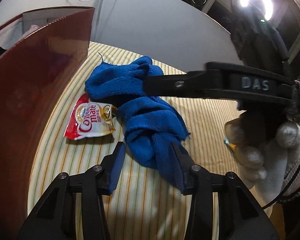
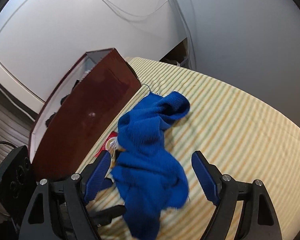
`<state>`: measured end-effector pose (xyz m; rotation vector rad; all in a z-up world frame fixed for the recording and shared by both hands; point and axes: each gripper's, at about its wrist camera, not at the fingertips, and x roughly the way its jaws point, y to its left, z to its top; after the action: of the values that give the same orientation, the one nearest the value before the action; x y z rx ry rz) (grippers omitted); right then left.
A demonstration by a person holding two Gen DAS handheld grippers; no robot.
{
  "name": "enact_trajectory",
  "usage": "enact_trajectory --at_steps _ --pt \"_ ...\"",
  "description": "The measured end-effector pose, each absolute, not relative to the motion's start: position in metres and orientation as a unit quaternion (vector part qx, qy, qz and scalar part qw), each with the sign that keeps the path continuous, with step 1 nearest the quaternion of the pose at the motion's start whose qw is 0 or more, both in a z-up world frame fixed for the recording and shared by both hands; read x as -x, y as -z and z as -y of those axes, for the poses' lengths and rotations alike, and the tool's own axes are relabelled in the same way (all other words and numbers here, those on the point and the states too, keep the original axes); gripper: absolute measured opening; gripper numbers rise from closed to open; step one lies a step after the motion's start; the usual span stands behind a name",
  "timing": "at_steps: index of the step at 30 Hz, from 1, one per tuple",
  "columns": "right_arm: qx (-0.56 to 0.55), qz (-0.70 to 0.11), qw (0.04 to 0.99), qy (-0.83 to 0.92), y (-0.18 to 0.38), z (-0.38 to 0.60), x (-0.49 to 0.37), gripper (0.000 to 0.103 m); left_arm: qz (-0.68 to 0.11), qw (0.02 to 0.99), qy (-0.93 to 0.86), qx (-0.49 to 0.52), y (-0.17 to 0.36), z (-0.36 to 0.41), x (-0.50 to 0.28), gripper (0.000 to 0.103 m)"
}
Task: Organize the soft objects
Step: 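Move both grippers back to the blue towel and close the left gripper on it, then lift the blue towel with the left gripper and carry it over the box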
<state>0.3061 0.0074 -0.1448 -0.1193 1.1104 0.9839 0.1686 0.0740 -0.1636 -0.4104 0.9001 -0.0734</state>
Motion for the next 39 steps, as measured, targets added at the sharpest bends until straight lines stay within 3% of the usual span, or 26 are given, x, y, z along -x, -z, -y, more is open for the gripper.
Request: enact_trajectory --at_steps 5,7,11,15,18,28,39 --pt "0.054 -0.517 0.723 -0.454 0.16 -0.021 -0.312 0.079 -0.431 0.879 0.036 0.202 0.167 -0.074 -0.176 0.04" --pt "0.055 -0.521 0.716 -0.462 0.164 -0.024 -0.311 0.074 -0.43 0.878 0.038 0.206 0.169 -0.074 -0.179 0.038" --pt "0.048 -0.531 0.703 -0.471 0.171 -0.026 -0.309 0.053 -0.425 0.879 0.04 0.213 0.169 -0.074 -0.181 0.029" --pt "0.023 -0.55 0.687 -0.475 0.175 -0.019 -0.31 0.024 -0.42 0.88 0.045 0.217 0.169 -0.074 -0.184 0.016" --pt "0.005 -0.551 0.683 -0.479 0.171 -0.012 -0.308 0.016 -0.412 0.883 0.054 0.217 0.164 -0.071 -0.184 0.014" --pt "-0.029 -0.515 0.699 -0.494 0.126 0.024 -0.279 0.014 -0.373 0.898 0.1 0.211 0.122 -0.055 -0.168 0.013" --pt "-0.027 -0.428 0.741 -0.517 0.027 0.048 -0.223 0.013 -0.293 0.93 0.127 0.181 0.039 -0.056 -0.118 0.013"
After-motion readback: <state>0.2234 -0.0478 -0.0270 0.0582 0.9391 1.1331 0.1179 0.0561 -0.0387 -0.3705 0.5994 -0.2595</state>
